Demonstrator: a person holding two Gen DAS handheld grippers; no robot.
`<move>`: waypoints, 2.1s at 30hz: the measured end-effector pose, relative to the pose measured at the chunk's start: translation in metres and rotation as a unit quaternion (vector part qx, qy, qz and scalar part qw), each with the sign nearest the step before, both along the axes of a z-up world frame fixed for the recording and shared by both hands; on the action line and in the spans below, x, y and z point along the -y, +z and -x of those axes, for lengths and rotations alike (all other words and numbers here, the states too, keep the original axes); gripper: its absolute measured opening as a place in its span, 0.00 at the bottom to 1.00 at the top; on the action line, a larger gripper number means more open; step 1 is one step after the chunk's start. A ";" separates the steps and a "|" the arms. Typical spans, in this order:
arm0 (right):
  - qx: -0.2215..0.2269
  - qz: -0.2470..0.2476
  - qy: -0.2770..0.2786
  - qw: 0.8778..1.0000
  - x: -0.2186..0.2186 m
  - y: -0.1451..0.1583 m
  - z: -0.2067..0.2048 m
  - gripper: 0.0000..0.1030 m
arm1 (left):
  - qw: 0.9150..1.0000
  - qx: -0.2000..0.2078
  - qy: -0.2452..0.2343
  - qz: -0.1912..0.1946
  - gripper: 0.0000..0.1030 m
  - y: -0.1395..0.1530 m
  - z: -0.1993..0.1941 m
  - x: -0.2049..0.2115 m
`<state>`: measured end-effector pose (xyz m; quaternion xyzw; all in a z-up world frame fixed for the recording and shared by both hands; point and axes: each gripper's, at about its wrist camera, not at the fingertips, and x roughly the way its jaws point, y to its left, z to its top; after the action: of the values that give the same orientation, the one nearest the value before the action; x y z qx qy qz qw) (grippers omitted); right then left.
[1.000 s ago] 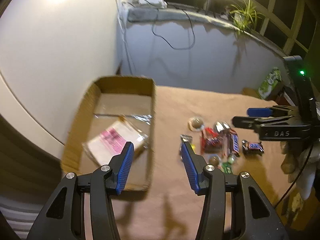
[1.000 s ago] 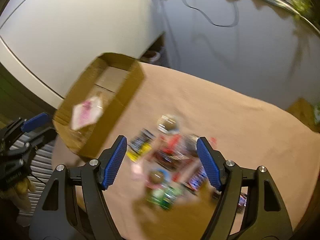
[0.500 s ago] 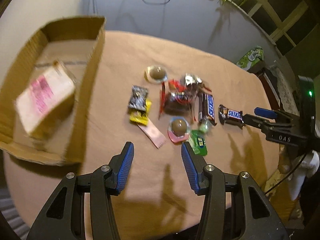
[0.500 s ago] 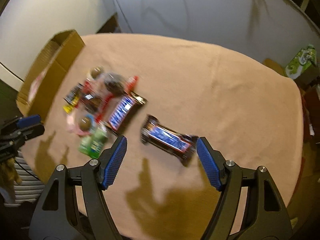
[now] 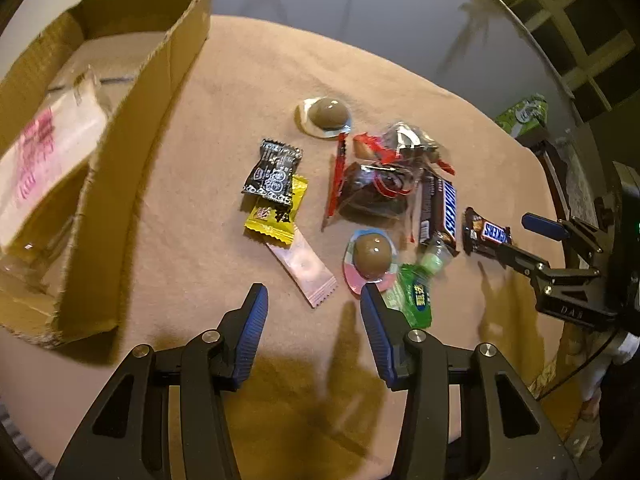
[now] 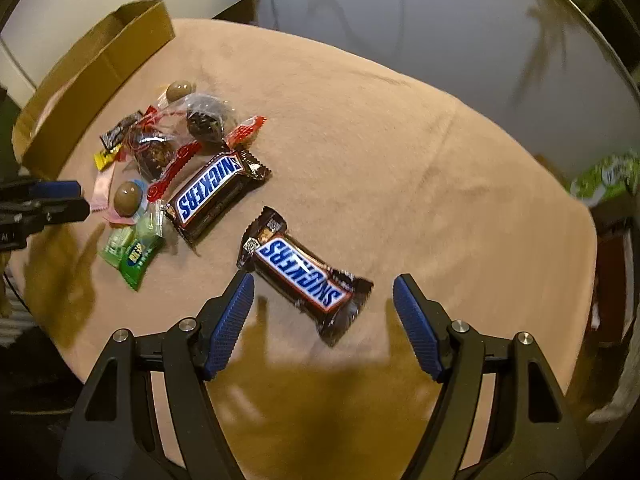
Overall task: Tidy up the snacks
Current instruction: 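Grasp the Snickers bar with the right tool, then carry the Snickers bar with the right tool into the box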
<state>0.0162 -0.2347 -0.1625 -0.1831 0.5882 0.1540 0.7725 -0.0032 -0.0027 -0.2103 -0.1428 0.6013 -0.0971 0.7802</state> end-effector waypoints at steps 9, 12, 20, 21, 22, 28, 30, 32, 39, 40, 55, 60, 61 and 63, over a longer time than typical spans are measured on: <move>-0.006 0.021 0.043 0.999 -0.012 -0.012 -0.010 0.73 | 1.000 0.001 -0.003 -0.019 0.38 -0.004 -0.016 0.007; -0.010 0.019 0.049 0.999 -0.015 -0.016 -0.014 0.73 | 0.999 0.008 -0.021 -0.041 0.32 -0.004 -0.017 0.016; -0.028 -0.001 0.047 0.998 -0.010 -0.022 -0.022 0.65 | 0.995 0.025 -0.051 -0.087 0.18 -0.007 -0.016 0.025; -0.035 -0.006 0.049 0.998 -0.009 -0.020 -0.023 0.62 | 0.994 0.026 -0.054 -0.089 0.17 -0.007 -0.015 0.024; -0.042 -0.011 0.049 0.998 -0.008 -0.019 -0.023 0.56 | 0.994 0.027 -0.055 -0.088 0.16 -0.007 -0.015 0.024; -0.049 -0.011 0.050 0.997 -0.009 -0.020 -0.019 0.39 | 0.996 0.027 -0.054 -0.071 0.13 -0.008 -0.016 0.020; -0.051 -0.017 0.044 0.998 -0.007 -0.018 -0.019 0.34 | 0.996 0.026 -0.051 -0.065 0.13 -0.007 -0.013 0.013; -0.052 -0.021 0.037 0.998 -0.004 -0.016 -0.019 0.33 | 0.997 0.024 -0.046 -0.057 0.12 -0.007 -0.012 0.008; -0.048 -0.039 0.012 0.998 0.009 -0.018 -0.013 0.30 | 0.998 0.022 -0.036 -0.046 0.11 -0.004 -0.003 -0.009; -0.049 -0.042 0.009 0.998 0.012 -0.017 -0.013 0.30 | 0.998 0.023 -0.035 -0.047 0.10 -0.004 -0.003 -0.009; -0.050 -0.049 -0.007 0.998 0.015 -0.022 -0.012 0.30 | 0.989 0.032 -0.086 -0.117 0.22 -0.006 -0.013 0.034; -0.047 -0.047 -0.008 0.998 0.011 -0.022 -0.010 0.30 | 0.984 0.052 -0.103 -0.136 0.16 -0.006 -0.014 0.048; -0.046 -0.048 -0.009 0.998 0.010 -0.022 -0.009 0.30 | 0.987 0.051 -0.093 -0.123 0.16 -0.005 -0.014 0.044; -0.042 -0.053 -0.012 0.998 0.011 -0.019 -0.008 0.30 | 0.990 0.050 -0.079 -0.104 0.16 -0.001 -0.010 0.030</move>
<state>0.0238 -0.2453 -0.1810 -0.1287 0.6130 0.1831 0.7577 0.0069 -0.0330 -0.2116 -0.0083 0.5780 -0.1026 0.8095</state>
